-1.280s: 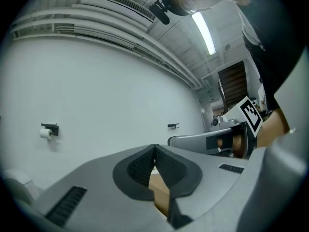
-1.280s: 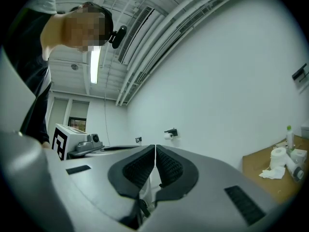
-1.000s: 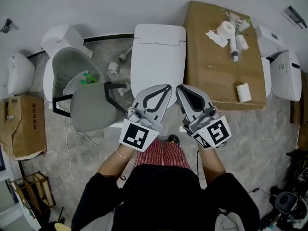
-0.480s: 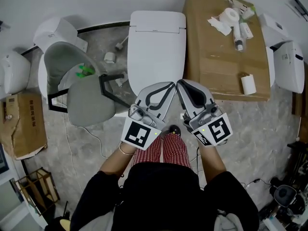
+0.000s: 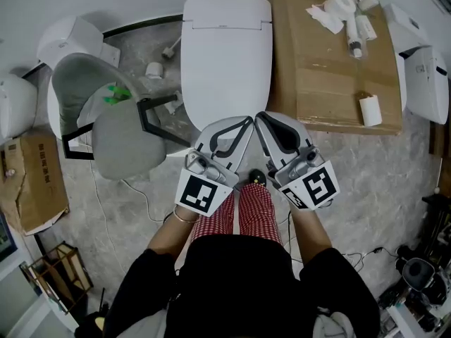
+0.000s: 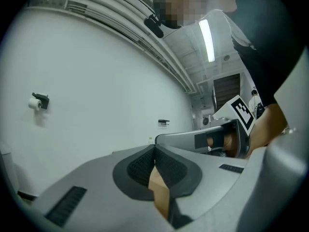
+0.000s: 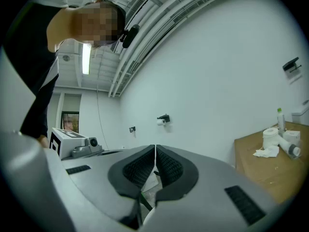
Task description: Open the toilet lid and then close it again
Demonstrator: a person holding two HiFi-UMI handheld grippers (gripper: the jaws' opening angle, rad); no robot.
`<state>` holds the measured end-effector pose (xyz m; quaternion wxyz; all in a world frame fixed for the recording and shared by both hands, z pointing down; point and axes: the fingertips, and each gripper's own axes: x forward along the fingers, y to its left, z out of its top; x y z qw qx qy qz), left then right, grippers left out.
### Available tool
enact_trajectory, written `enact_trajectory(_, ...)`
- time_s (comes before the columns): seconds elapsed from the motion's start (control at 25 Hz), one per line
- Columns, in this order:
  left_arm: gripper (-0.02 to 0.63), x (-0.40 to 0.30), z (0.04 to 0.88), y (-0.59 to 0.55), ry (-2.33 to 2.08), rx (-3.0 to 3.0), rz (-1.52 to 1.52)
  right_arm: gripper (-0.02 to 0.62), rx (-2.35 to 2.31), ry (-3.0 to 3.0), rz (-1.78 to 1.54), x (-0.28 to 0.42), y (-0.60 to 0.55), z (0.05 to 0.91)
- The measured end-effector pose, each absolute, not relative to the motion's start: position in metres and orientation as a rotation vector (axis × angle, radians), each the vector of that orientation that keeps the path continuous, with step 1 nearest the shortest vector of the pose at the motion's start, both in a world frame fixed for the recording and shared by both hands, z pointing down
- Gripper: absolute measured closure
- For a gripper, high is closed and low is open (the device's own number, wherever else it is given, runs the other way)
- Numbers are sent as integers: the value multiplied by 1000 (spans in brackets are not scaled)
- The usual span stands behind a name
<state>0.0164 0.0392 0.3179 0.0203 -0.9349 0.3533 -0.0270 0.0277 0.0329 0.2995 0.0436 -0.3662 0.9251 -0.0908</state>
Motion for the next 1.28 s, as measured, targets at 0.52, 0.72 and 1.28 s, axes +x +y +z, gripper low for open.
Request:
enact_trajectory(0.52, 603, 1, 370, 39, 1131, -2900, -153, 575, -1147, 2851, -340, 19, 39, 351)
enact_trajectory(0.72, 603, -6, 397, 42, 1194, -2945, -177, 575, -1167, 2852, -379, 18, 41, 373)
enact_trajectory(1.28, 603, -10, 452, 48, 1245, -2965, -232, 575, -1153, 2883, -467, 7, 49, 431)
